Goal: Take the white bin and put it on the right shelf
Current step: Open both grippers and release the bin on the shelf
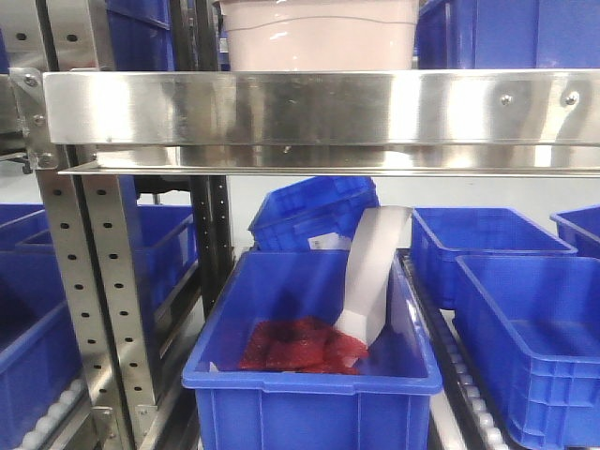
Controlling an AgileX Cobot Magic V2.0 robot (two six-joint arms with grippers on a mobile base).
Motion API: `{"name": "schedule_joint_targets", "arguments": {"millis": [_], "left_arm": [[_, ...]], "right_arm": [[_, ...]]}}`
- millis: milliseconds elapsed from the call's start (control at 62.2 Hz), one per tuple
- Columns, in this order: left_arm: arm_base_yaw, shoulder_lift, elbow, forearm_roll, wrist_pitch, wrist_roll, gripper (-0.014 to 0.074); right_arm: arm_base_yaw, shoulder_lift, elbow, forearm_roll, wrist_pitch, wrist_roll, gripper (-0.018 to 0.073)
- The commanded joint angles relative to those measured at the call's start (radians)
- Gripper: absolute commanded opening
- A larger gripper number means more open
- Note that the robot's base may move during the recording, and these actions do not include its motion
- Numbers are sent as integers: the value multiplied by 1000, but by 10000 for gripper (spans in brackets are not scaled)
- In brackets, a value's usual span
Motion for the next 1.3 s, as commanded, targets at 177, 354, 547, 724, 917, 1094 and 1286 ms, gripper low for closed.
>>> {"name": "schedule_joint_targets", "arguments": {"millis": [177,354,547,724,917,1094,1286], "left_arm": [[-9,-380,417,-26,-483,-10,-118],[-9,-614,634,-30,-672,-10,-118],[-9,-747,721,-30,-703,-10,-118],[-9,-765,727,-30,-700,-10,-118],[-9,-765,727,-30,-692,-10,-118],[-9,-765,727,-30,-692,-10,-118],[-9,-765,730,-30,-692,-10,-118]], "right_arm": [[-6,-234,96,19,-80,-23,68],[-6,-316,97,48,-53,-23,68],[-6,-327,97,145,-55,-23,68],[-6,-327,97,153,-54,-23,68],[-6,-327,97,153,-52,-23,68],[-6,-327,97,153,-52,-23,68],[-6,-327,97,153,-52,-23,68]]}}
